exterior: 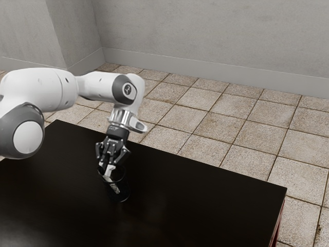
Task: Take the marker out of the pen holder and place it to the left of the pen holder.
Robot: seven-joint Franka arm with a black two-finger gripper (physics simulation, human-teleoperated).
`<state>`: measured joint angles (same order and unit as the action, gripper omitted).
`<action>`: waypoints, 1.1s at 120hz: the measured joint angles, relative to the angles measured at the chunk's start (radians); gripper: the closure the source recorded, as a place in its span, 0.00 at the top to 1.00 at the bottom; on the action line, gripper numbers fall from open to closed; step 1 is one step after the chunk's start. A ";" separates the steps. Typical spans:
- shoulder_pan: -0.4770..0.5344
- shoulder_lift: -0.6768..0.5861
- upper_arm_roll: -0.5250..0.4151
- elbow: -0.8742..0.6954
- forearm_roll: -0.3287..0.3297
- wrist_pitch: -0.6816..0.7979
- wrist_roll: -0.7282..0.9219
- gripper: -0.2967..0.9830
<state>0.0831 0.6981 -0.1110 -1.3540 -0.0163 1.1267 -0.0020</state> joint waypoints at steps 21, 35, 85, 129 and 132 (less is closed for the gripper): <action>0.002 0.000 0.017 -0.012 -0.015 -0.013 0.002 0.30; -0.002 -0.005 0.013 -0.005 -0.017 -0.021 0.004 0.21; -0.032 -0.138 0.008 0.025 -0.009 -0.077 0.011 0.15; 0.143 -0.030 0.015 0.187 -0.019 0.091 0.032 0.15; 0.154 -0.036 0.014 0.167 -0.025 0.130 0.037 0.15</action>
<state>0.2370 0.6622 -0.0973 -1.1873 -0.0415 1.2563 0.0353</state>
